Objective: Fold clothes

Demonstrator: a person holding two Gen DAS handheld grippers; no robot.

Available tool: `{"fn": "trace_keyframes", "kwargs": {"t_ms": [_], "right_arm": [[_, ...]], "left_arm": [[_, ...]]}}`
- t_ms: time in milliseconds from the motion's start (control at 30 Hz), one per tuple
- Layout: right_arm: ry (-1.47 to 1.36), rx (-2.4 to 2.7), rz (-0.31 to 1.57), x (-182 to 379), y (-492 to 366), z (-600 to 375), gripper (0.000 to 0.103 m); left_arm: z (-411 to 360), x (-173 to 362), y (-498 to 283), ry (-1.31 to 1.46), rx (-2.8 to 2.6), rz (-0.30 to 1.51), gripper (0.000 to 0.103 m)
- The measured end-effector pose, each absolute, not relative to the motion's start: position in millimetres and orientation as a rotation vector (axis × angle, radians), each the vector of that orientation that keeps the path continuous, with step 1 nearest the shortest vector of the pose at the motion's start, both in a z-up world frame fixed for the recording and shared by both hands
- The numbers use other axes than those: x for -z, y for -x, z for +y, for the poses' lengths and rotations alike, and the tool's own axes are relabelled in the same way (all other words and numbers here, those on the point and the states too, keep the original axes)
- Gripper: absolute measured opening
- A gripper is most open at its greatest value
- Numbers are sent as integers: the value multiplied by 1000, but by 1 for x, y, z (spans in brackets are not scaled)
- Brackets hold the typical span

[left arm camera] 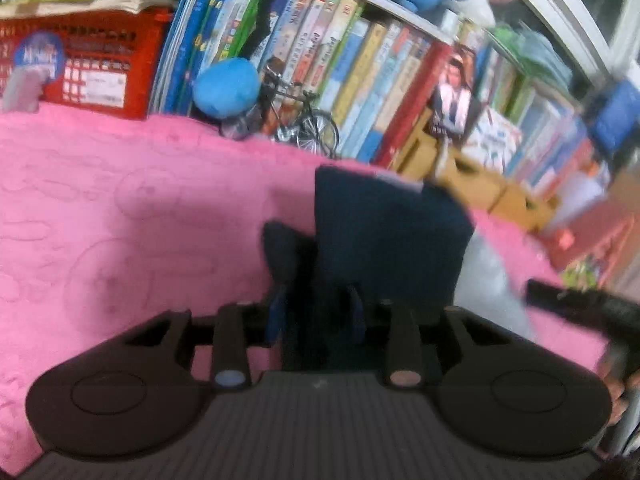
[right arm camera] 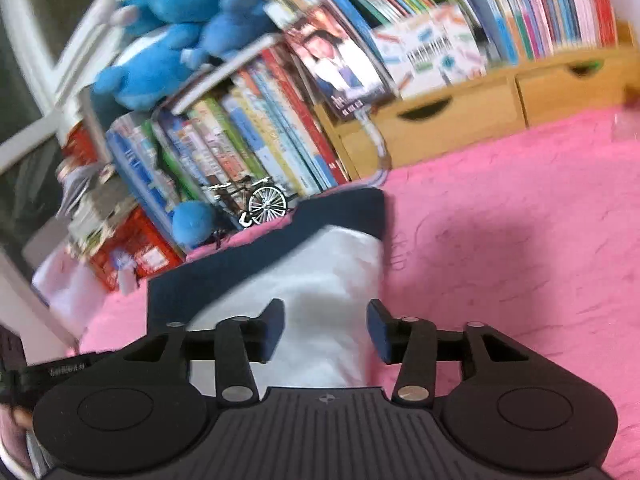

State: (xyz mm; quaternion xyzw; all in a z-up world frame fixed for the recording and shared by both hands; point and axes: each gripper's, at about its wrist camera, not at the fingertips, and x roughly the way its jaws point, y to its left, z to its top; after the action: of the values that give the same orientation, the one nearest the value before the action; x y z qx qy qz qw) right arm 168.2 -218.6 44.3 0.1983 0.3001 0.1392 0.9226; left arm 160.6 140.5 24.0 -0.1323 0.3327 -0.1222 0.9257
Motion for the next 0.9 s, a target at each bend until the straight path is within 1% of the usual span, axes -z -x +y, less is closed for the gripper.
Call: {"fn": "trace_keyframes", "kwargs": {"t_ms": [33, 133, 200, 300, 367, 533, 600, 900], "right_arm": [[-369, -293, 606, -44, -158, -221, 60], [-250, -291, 583, -42, -121, -225, 61], [-182, -288, 556, -41, -93, -225, 63], [-92, -296, 511, -45, -55, -214, 68], [-12, -296, 475, -47, -31, -203, 72], [356, -281, 354, -45, 20, -148, 77], [473, -269, 313, -39, 33, -127, 77], [741, -143, 269, -10, 46, -74, 77]], "left_arm": [[142, -23, -152, 246, 238, 668, 43], [140, -26, -127, 157, 175, 638, 47], [133, -30, -111, 89, 118, 628, 55], [117, -30, -91, 1, 67, 634, 56], [114, -29, -83, -7, 56, 640, 56], [112, -27, -69, 10, 38, 654, 56], [112, -29, -65, 13, 40, 653, 57], [115, -23, -45, -2, 56, 670, 60]]}}
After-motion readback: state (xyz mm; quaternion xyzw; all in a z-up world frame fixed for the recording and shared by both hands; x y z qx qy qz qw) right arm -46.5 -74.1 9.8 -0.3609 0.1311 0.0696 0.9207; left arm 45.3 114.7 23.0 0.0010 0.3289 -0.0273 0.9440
